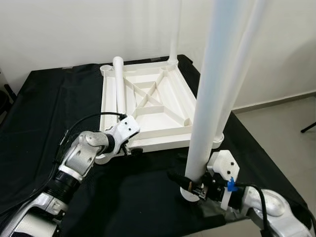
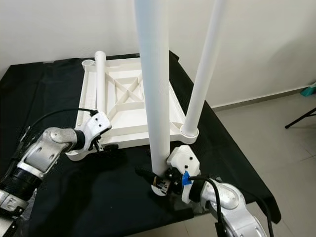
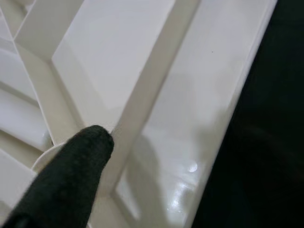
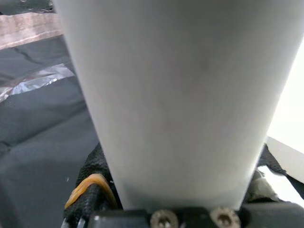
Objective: Building children table
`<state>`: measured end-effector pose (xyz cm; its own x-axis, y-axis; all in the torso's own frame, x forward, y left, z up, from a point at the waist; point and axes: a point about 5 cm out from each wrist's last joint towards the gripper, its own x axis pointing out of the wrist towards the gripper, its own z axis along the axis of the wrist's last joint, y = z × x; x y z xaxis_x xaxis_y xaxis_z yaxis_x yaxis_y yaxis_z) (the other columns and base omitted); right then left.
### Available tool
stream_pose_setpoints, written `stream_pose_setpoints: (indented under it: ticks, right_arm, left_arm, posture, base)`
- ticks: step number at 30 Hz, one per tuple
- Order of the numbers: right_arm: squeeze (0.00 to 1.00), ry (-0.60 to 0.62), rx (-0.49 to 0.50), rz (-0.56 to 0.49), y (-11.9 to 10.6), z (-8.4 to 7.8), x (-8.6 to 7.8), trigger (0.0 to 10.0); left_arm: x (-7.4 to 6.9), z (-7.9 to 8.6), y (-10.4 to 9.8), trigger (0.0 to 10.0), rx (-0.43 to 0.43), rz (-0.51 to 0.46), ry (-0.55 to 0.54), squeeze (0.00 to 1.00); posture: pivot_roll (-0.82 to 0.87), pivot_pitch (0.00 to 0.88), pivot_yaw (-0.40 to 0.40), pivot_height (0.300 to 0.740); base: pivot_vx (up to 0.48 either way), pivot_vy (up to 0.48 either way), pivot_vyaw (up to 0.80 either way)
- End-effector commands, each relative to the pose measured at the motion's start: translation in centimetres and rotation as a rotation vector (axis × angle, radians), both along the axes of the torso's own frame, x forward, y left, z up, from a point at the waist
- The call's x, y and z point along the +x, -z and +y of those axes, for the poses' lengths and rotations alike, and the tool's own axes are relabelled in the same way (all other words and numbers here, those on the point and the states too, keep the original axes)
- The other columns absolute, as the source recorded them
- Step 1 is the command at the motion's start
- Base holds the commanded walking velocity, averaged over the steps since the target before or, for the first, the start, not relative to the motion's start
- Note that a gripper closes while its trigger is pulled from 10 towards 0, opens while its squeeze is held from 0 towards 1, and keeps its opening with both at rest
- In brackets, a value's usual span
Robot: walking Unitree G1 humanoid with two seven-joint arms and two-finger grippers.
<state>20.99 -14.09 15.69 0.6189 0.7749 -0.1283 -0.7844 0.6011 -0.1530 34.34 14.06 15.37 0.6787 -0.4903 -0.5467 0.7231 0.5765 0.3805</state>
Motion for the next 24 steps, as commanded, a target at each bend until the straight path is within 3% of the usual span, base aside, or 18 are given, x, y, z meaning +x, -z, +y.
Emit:
stream_pose_setpoints:
  ticks: [1,4,7,18,21,22,23,24]
  right_arm:
    - [0.0,0.022,-0.005,-0.022,-0.2,0.0,0.0,10.0]
    - [0.0,0.029,-0.007,-0.024,-0.2,0.0,0.0,10.0]
    - [0.0,0.041,-0.007,-0.027,-0.2,-0.1,0.2,10.0]
    - [0.0,0.057,-0.011,-0.028,-0.1,0.1,0.3,10.0]
    - [0.0,0.064,-0.013,-0.031,-0.1,0.1,0.4,10.0]
    - [0.0,0.067,-0.015,-0.032,-0.1,0.1,0.4,10.0]
    - [0.0,0.067,-0.015,-0.032,-0.1,0.1,0.4,10.0]
    - [0.0,0.07,-0.016,-0.032,-0.1,0.1,0.4,10.0]
  left_arm:
    - [-0.1,1.7,1.7,0.0,0.059,0.115,-0.091,0.0]
    - [0.0,1.9,1.9,0.0,0.069,0.133,-0.099,0.0]
    - [-0.9,2.6,2.8,0.0,0.119,0.229,-0.06,0.0]
    - [-1.5,2.9,3.5,0.0,0.151,0.248,-0.088,0.0]
    - [-1.7,3.0,3.6,0.0,0.124,0.255,-0.126,0.0]
    - [-2.1,2.8,3.7,0.0,0.058,0.27,-0.16,0.0]
    - [-2.1,2.8,3.7,0.0,0.058,0.27,-0.16,0.0]
    - [-3.2,2.4,3.9,0.0,-0.014,0.311,-0.201,0.0]
  posture:
    - [-0.06,0.138,0.014,0.74]
    - [-0.06,0.138,0.014,0.74]
    - [-0.05,0.141,0.017,0.74]
    - [-0.05,0.142,0.026,0.74]
    - [-0.05,0.143,0.031,0.74]
    - [-0.05,0.143,0.033,0.74]
    - [-0.05,0.143,0.033,0.74]
    - [-0.04,0.143,0.034,0.74]
  base:
    - [0.0,0.0,0.0]
    - [0.0,0.0,0.0]
    - [0.0,0.0,0.0]
    - [0.0,0.0,0.0]
    - [0.0,0.0,0.0]
    - [0.0,0.0,0.0]
    - [0.0,0.0,0.0]
    - [0.0,0.0,0.0]
